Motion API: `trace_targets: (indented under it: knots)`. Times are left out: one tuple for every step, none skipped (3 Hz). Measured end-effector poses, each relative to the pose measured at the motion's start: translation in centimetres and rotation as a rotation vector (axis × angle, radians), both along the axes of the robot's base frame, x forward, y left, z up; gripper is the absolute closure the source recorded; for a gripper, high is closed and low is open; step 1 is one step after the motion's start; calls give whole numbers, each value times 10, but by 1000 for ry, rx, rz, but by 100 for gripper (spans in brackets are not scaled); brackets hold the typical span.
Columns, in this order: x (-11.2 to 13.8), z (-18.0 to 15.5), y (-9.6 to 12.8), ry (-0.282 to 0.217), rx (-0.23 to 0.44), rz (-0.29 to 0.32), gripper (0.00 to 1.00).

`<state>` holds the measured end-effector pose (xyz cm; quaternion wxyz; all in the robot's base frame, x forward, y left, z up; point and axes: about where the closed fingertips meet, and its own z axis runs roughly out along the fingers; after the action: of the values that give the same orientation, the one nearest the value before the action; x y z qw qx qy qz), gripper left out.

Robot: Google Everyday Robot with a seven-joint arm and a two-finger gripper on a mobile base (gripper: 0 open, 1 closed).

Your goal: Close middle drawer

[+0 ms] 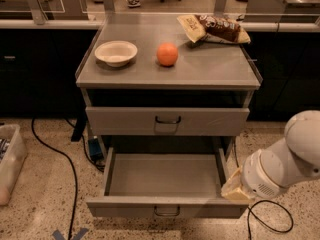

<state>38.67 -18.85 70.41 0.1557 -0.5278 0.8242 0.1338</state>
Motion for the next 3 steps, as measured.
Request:
trace_targets:
  knots:
    - [-11, -45, -3, 52, 49, -49, 100]
    - [-26, -90, 3, 113, 89, -82, 100]
    - [-49, -133, 23, 184, 133, -71, 100]
